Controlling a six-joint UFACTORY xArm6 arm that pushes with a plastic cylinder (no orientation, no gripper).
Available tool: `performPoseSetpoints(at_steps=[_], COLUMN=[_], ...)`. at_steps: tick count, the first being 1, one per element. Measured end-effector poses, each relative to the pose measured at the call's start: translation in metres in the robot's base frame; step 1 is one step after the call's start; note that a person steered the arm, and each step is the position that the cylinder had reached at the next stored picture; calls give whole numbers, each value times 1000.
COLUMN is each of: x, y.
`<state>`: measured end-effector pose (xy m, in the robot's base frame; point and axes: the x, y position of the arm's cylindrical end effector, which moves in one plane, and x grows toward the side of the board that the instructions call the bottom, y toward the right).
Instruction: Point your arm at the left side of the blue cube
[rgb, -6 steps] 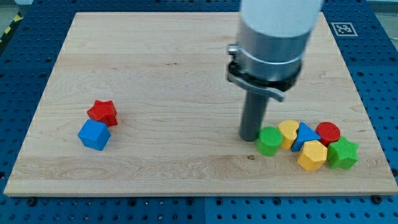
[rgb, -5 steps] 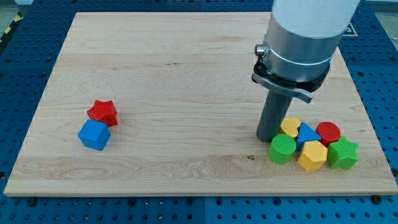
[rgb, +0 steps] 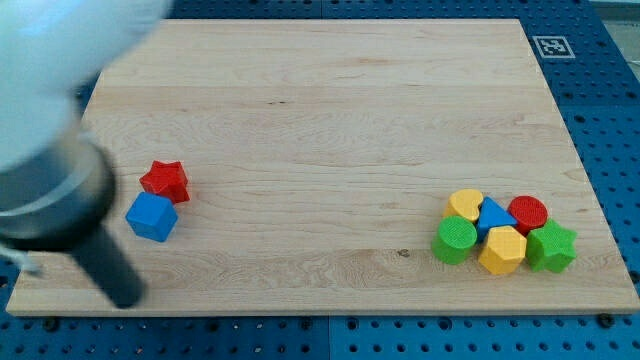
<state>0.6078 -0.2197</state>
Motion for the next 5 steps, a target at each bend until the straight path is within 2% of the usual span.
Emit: performPoseSetpoints(at_steps=[1,2,3,5], x=[-47,-77,-75,-57], y=[-73,-79,-54,62])
